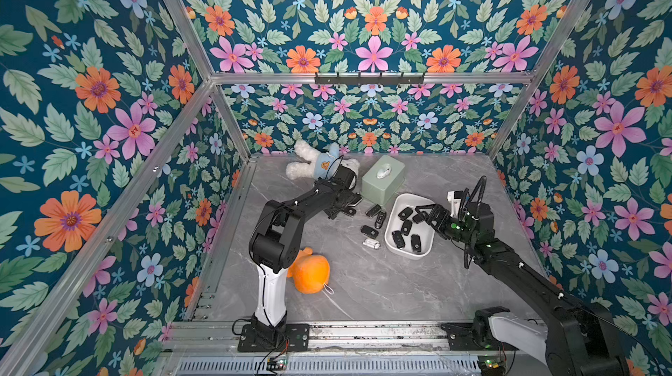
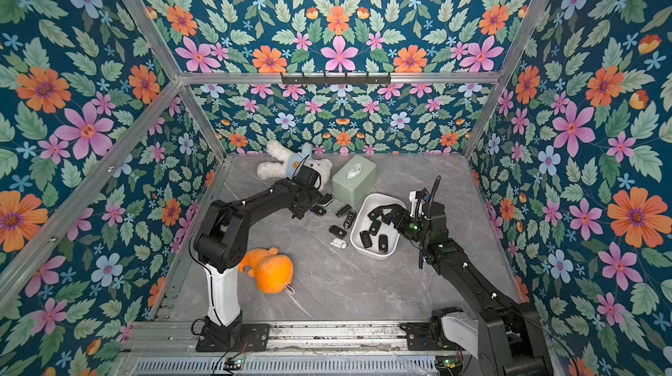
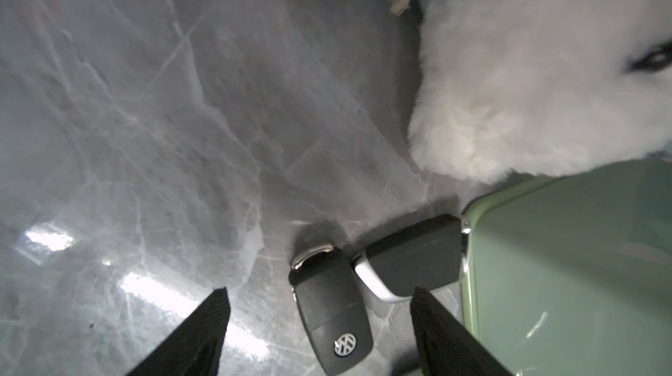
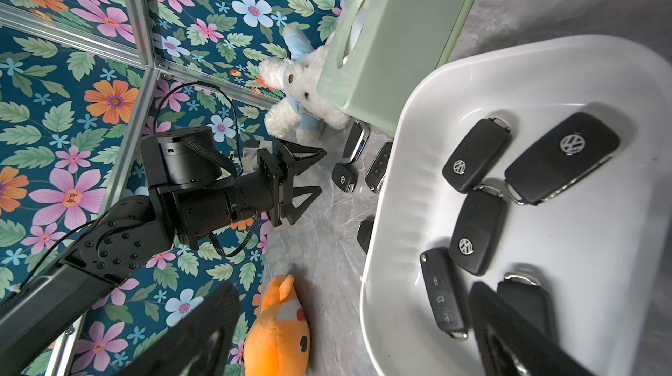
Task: Place the car key into the storage box
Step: Pick up the car key from the center of the board.
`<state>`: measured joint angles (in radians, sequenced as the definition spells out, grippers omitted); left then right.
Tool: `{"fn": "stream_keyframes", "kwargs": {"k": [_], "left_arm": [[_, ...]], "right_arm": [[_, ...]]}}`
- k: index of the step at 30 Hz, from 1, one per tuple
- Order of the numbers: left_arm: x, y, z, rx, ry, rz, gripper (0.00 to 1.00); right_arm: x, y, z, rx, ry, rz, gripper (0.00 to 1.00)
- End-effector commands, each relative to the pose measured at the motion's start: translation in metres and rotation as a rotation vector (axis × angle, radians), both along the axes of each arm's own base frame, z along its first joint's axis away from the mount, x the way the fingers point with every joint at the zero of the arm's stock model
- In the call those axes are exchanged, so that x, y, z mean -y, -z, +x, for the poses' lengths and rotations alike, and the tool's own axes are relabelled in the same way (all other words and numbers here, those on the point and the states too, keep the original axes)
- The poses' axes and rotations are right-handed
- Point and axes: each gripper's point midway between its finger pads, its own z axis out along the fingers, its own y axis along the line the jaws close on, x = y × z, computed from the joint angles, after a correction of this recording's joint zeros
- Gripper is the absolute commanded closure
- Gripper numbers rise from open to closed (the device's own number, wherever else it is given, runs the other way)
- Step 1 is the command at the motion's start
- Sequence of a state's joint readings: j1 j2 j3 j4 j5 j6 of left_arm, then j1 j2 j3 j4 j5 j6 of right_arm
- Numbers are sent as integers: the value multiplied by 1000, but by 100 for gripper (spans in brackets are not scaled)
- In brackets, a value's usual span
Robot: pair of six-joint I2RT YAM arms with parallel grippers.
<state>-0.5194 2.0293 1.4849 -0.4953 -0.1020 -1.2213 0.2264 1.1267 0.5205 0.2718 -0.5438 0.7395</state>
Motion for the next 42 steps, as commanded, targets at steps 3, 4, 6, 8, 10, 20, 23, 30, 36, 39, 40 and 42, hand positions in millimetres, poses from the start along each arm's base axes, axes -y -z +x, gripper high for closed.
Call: {"fn": "stream_keyframes", "kwargs": {"k": [3, 4, 6, 8, 10, 20, 23, 30, 36, 39, 40, 42], "left_arm": [[4, 6, -7, -74, -73, -36, 19], [6, 5, -6, -73, -73, -45, 19], [11, 2, -4, -65, -82, -60, 20], [14, 2, -3, -64, -91, -75, 20], [18, 5, -3, -69, -93, -86, 21], [30, 23, -7, -123, -75, -74, 32], [26, 24, -11, -133, -73, -46, 36], [7, 27, -26, -174, -20, 60, 44], [-9, 29, -36, -206, -4, 100, 47], [-15, 26, -39, -202, -2, 109, 47], [-17, 25, -40, -198, -2, 110, 47], [-18, 25, -39, -192, 0, 108, 46]], "right_arm": [[-3, -9, 4, 47, -12, 20, 1], [-3, -8, 4, 45, -12, 18, 1], [-3, -6, 4, 45, -11, 14, 1], [-3, -3, 4, 41, -11, 10, 1], [-2, -1, 4, 40, -10, 6, 1], [-2, 6, 4, 32, -16, -16, 1], [-1, 6, 4, 34, -16, -22, 1], [0, 8, 4, 32, -13, -31, 1], [0, 7, 3, 33, -8, -31, 1], [2, 6, 3, 36, -2, -33, 1], [2, 7, 3, 35, -1, -34, 1], [2, 6, 4, 37, 2, -34, 1]]}}
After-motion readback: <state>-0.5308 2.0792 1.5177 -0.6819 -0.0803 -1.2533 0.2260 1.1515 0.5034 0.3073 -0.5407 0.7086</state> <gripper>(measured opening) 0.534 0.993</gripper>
